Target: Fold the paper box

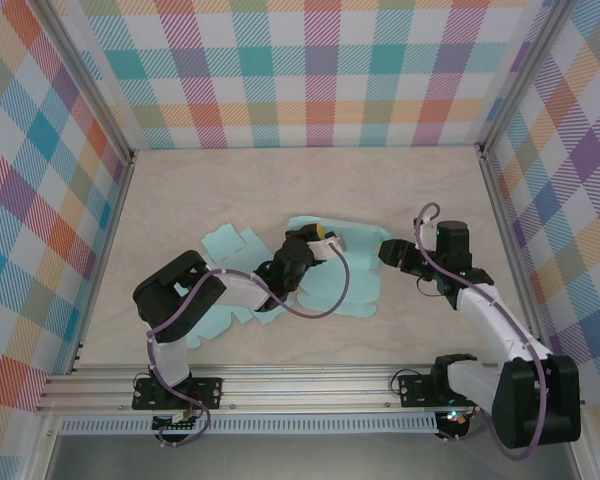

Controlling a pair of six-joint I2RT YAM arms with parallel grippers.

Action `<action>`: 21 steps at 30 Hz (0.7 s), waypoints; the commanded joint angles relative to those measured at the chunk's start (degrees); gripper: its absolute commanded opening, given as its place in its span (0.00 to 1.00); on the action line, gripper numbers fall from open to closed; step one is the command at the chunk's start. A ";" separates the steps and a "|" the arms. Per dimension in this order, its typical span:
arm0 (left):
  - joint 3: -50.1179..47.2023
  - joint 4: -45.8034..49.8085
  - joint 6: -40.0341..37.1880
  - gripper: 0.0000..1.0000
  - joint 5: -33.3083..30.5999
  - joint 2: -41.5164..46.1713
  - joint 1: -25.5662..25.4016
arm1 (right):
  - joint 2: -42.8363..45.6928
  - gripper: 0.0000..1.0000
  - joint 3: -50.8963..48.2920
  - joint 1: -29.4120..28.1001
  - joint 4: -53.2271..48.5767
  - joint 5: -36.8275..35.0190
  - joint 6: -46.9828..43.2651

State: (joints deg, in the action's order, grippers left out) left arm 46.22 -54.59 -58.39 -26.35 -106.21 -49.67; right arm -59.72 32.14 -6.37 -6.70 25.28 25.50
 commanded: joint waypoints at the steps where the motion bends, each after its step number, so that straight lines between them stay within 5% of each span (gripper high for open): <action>1: -2.31 -9.07 -4.04 0.00 -1.98 1.26 -1.46 | 4.35 0.58 -3.10 0.35 -2.20 -1.75 1.96; 6: -4.29 -11.33 -5.41 0.00 -4.09 1.16 -2.53 | 9.03 0.58 -7.67 1.18 1.09 -3.11 1.85; 11: -5.57 -10.98 -5.59 0.00 -4.70 1.23 -2.94 | 8.91 0.46 -10.67 1.27 6.05 -7.01 5.87; 21: -5.75 -10.89 -5.27 0.00 -1.31 0.49 -2.71 | 15.45 0.50 -13.03 1.30 0.44 -15.05 4.26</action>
State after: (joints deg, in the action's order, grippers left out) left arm 40.38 -63.18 -63.55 -29.39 -106.21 -52.01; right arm -45.28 19.62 -5.32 -4.80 13.37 30.50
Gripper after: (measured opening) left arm 0.049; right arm 0.493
